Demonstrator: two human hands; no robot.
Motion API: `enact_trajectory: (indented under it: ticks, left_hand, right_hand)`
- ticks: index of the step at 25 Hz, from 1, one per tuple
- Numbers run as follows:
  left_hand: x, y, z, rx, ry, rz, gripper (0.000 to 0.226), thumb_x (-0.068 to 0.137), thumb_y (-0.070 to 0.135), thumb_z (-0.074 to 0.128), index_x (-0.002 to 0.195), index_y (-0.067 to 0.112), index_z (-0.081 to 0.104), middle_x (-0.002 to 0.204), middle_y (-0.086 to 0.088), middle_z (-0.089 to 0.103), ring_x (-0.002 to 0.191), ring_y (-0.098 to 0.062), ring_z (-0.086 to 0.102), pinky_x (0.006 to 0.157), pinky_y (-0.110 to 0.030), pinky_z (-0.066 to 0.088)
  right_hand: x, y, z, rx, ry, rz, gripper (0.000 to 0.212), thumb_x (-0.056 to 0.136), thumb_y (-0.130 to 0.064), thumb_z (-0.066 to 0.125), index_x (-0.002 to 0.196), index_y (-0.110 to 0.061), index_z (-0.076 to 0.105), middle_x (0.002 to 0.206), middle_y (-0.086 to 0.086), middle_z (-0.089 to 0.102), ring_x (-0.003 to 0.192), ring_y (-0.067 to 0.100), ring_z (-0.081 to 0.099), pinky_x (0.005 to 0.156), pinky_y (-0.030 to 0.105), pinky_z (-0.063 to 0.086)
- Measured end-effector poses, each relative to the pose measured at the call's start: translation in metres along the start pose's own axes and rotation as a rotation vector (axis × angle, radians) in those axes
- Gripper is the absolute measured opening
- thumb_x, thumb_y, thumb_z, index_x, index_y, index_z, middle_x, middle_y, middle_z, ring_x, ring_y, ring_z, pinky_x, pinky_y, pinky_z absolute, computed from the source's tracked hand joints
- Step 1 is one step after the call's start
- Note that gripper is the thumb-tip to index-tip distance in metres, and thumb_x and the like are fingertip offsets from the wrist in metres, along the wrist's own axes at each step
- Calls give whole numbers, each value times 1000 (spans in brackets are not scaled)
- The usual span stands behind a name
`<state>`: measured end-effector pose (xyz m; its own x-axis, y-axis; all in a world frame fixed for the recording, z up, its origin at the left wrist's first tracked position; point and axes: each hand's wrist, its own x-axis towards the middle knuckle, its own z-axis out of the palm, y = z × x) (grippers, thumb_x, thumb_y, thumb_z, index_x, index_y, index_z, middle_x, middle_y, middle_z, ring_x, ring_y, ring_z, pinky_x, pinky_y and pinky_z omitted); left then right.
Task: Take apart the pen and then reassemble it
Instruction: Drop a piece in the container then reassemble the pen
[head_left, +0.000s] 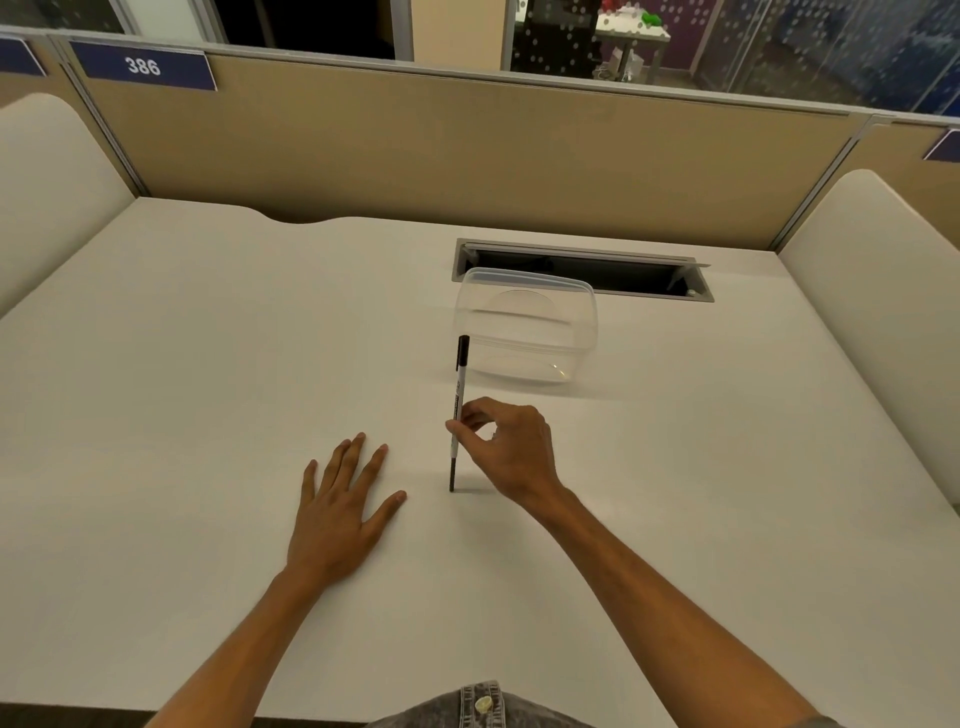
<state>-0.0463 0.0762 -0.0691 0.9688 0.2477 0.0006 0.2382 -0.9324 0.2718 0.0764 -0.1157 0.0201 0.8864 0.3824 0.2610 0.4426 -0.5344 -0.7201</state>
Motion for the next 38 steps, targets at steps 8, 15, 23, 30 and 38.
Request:
enact_trajectory:
  ticks: [8,15,23,30,38]
  left_hand:
    - [-1,0,-2,-13,1,0,75,85,71,10,151,34,12,162,3,7,148,-12,0,120,-46,0]
    - [-1,0,-2,-15,0,4,75,86,71,9,151,34,10,161,3,6,147,-11,-2,120,-46,0]
    - [-1,-1,-3,-42,-12,11,76,85,73,9,150,34,11,162,4,6,147,-10,-3,120,-45,-1]
    - [-2,22,-19,-258,203,33,67,87,57,37,140,15,44,144,-8,47,132,-25,43,112,-42,30]
    - [-4,58,-35,-30,291,455,42,96,34,43,130,13,56,136,-8,57,127,-25,51,110,-47,30]
  right_hand:
    - [21,-12,-9,-18,-17,-3,15,81,-34,73,85,-19,74,80,-9,76,76,8,70,74,32,55]
    - [30,-14,-12,4,-2,-13,16,82,-34,73,85,-18,73,80,-8,76,74,5,70,69,27,55]
    - [12,-1,-19,28,-12,213,10,72,-36,71,76,-28,68,69,-17,70,67,-4,66,62,20,49]
    - [-34,17,-25,-71,-138,232,13,78,-44,71,83,-32,70,75,-17,71,71,-2,64,64,18,47]
    - [-55,13,-12,-158,-178,-60,14,83,-34,71,93,-24,73,88,-9,72,79,9,64,69,24,50]
